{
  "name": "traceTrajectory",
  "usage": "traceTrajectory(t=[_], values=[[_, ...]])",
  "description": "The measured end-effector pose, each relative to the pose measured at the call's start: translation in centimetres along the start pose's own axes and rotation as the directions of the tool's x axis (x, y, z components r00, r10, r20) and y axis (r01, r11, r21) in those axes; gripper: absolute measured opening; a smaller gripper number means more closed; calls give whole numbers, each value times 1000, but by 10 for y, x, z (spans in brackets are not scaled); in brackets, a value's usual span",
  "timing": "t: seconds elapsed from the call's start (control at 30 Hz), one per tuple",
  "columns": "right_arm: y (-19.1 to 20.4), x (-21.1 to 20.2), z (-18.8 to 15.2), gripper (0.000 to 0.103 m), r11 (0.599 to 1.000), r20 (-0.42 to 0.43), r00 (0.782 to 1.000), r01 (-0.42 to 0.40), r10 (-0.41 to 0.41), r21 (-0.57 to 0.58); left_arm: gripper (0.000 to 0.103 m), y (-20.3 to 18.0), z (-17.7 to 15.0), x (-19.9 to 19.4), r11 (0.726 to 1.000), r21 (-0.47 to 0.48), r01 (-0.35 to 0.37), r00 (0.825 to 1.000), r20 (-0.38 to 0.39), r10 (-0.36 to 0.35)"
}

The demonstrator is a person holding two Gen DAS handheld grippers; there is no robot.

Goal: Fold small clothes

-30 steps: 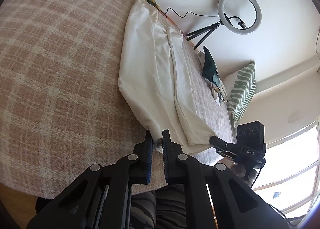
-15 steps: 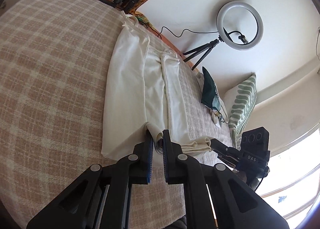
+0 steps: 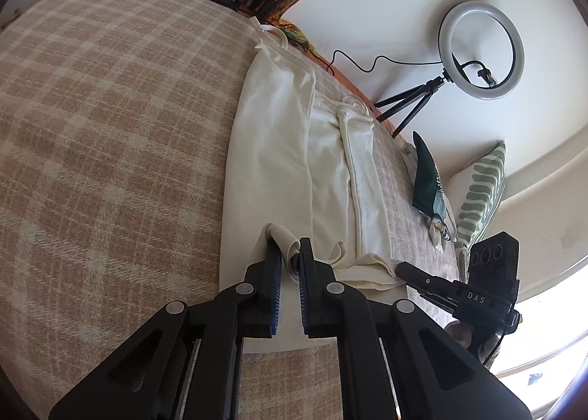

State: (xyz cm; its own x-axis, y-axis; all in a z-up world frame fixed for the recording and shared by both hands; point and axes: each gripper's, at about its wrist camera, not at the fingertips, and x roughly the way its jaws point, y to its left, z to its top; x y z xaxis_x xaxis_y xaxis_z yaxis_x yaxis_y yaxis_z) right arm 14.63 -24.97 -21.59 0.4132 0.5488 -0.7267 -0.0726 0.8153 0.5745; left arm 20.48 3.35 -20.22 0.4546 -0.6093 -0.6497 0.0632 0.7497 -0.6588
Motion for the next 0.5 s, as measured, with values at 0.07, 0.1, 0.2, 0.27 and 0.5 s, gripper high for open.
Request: traceTrajectory(t=[0.07,0.1,0.2,0.27,0.5], values=[[-1,-5,-1,10,1000,-1,1000,1,-1,7,9,-2,3,-2,999,-6,32,999,0,-32],[-1,-7,-1,13,1000,3,1000,11,-11,8,10,-2,4,-5,999,-16,43,999,5,-43],[4,-22,-3,49,998,65,996,59,-57,-27,25,-4,7,-17,999,-19,32,999,40,-31],[11,-32,-5,51,995,93,993,79,-73,-65,25,-7,5,-27,999,15,41,996,74,-42],[45,-33,-13,50,939,121,978,198,-170,-280,25,-18,-12,-24,985,168,-34,999,35,29]])
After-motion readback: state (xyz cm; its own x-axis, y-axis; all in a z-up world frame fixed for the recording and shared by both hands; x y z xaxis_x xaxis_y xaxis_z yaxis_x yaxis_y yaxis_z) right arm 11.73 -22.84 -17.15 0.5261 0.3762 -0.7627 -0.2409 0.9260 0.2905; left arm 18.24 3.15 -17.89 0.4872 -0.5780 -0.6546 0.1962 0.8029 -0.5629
